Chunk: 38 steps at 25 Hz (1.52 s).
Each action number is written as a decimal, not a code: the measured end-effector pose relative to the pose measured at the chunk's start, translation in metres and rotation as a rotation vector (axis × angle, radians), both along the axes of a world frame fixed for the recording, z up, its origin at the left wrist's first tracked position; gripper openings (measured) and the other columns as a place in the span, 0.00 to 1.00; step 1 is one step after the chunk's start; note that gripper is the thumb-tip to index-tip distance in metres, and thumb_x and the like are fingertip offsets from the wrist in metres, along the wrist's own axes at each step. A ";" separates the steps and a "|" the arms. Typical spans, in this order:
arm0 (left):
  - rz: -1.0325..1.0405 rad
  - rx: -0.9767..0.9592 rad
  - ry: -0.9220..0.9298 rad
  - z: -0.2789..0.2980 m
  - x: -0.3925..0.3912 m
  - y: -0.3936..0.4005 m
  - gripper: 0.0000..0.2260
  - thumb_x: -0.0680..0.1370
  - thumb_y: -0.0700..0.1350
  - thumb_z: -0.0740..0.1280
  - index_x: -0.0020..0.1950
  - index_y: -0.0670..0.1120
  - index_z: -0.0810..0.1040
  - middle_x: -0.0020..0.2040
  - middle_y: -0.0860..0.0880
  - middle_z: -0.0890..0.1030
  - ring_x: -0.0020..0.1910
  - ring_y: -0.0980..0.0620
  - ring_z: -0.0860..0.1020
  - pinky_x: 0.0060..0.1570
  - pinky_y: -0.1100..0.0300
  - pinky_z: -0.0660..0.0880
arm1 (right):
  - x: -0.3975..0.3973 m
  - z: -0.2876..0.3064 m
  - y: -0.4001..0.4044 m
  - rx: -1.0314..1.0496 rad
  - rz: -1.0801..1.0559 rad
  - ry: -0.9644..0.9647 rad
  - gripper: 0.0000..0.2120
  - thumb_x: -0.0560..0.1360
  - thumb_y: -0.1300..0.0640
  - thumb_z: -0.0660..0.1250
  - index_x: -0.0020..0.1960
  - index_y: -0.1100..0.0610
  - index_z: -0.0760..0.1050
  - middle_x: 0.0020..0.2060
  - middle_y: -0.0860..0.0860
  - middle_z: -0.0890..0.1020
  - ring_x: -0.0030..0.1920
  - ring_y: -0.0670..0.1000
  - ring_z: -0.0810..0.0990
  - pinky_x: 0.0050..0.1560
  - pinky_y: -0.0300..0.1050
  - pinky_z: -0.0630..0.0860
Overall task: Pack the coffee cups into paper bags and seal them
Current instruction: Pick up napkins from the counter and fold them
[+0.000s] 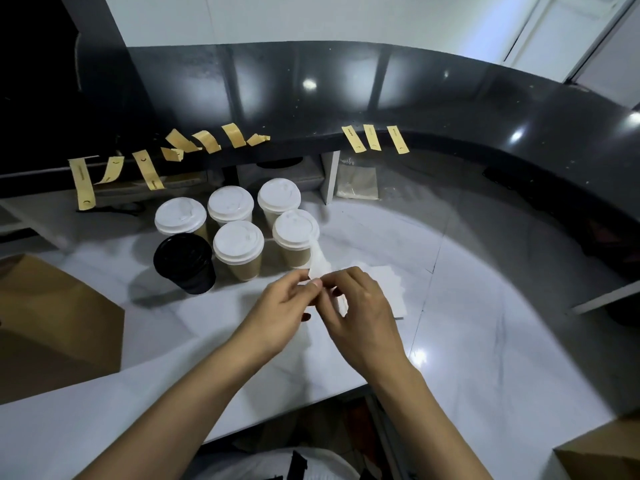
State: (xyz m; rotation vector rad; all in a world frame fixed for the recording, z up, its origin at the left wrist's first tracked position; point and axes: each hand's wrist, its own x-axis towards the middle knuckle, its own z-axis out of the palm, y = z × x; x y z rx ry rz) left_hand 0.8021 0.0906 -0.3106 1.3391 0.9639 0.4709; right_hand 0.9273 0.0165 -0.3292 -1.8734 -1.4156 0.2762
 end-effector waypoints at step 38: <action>0.565 0.760 0.368 0.099 -0.283 -0.003 0.08 0.82 0.52 0.62 0.59 0.59 0.77 0.52 0.58 0.81 0.56 0.57 0.79 0.53 0.54 0.80 | -0.180 0.050 0.102 0.080 0.150 0.729 0.12 0.81 0.53 0.68 0.38 0.48 0.80 0.35 0.39 0.84 0.37 0.37 0.81 0.34 0.31 0.75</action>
